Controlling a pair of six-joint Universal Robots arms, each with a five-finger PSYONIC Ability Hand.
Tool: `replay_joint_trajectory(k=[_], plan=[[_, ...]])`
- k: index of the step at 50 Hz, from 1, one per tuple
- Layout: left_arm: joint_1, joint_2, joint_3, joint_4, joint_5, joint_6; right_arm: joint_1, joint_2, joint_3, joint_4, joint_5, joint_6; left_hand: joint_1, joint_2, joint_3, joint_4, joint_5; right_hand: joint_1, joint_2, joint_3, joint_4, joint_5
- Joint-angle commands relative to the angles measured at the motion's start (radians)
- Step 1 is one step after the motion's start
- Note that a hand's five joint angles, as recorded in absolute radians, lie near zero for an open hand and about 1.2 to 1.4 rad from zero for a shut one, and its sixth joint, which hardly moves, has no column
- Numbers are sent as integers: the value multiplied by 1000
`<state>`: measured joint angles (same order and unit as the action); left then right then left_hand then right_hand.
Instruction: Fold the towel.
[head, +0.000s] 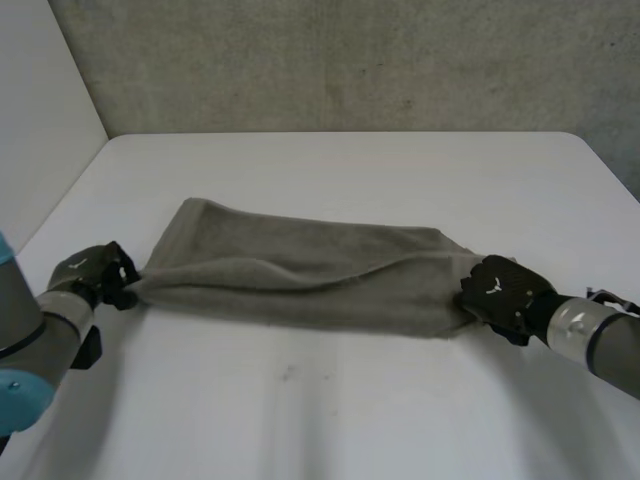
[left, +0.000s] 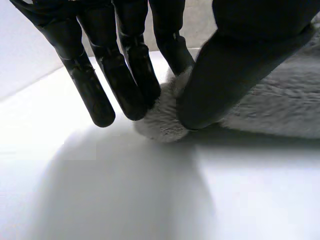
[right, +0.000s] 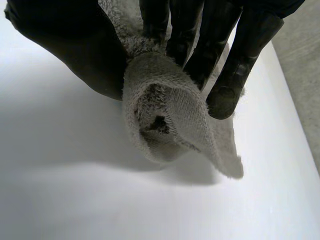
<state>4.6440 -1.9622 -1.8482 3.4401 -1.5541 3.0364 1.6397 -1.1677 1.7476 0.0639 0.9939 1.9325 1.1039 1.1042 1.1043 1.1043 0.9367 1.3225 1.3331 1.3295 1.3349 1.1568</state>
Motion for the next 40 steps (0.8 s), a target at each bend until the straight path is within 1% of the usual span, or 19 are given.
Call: replay_joint_trajectory(k=[1,2,3,4,5,9,11,14,16,17,19,22,25,27,30,32,35,37,40], plan=[[33,138,-107,-18,28,48,-52,-133,52,180,-21,-50,-93,-94,-94,-94,-101,-394,-405,-401,-406,-403],[33,179,-136,-33,55,73,-73,-156,59,216,-26,-72,-461,-461,-461,-461,-468,-924,-934,-931,-936,-933],[33,180,-137,-33,55,73,-73,-156,59,217,-26,-72,-465,-465,-465,-465,-472,-929,-940,-936,-942,-938],[33,216,-150,-48,86,96,-95,-176,55,249,-29,-85,-718,-718,-718,-718,-725,-1148,-1159,-1155,-1160,-1157],[33,253,-157,-65,112,120,-107,-203,41,276,-40,-78,-828,-828,-828,-828,-835,-1148,-1159,-1155,-1160,-1157],[35,307,-154,-87,152,151,-113,-260,0,286,-75,-29,-867,-867,-867,-867,-874,-1148,-1159,-1155,-1160,-1157],[33,327,-149,-88,164,157,-112,-274,-61,280,-103,130,-867,-867,-867,-867,-874,-1148,-1159,-1155,-1160,-1157],[32,350,-137,-85,170,160,-112,-274,-97,277,-112,237,-867,-867,-867,-867,-874,-1148,-1159,-1155,-1160,-1157],[19,358,-109,-70,172,160,-113,-257,-160,275,-109,449,-855,-856,-856,-856,-863,-1148,-1159,-1155,-1160,-1157],[19,358,-109,-70,172,160,-113,-257,-160,275,-109,450,-855,-855,-856,-856,-863,-1148,-1159,-1155,-1160,-1157],[16,350,-95,-59,172,160,-101,-198,-200,264,-101,601,-855,-855,-856,-856,-863,-1148,-1159,-1155,-1160,-1157],[2,327,-69,-28,175,165,-90,-173,-223,257,-93,661,-829,-829,-829,-829,-836,-1148,-1159,-1155,-1160,-1157],[-28,261,-29,5,195,183,-55,-121,-273,241,-38,760,-814,-814,-814,-814,-821,-1148,-1159,-1155,-1160,-1157],[-41,226,-6,10,212,203,-8,-43,-334,214,61,827,-779,-779,-779,-779,-786,-1130,-1140,-1137,-1142,-1138],[-54,163,38,5,246,272,9,-7,-364,202,112,842,-741,-741,-741,-741,-748,-1099,-1110,-1107,-1112,-1108],[-57,93,87,-21,278,375,29,58,-417,188,193,842,-729,-729,-729,-729,-736,-1003,-1014,-1010,-1016,-1012],[-56,62,110,-42,287,429,42,126,-468,188,245,841,-729,-729,-729,-729,-736,-900,-911,-907,-913,-909],[-59,7,170,-105,290,523,49,155,-493,188,265,841,-709,-709,-709,-709,-716,-836,-847,-843,-848,-845],[-59,-43,231,-178,289,579,60,193,-519,182,296,833,-682,-682,-683,-683,-690,-806,-817,-813,-818,-815]])
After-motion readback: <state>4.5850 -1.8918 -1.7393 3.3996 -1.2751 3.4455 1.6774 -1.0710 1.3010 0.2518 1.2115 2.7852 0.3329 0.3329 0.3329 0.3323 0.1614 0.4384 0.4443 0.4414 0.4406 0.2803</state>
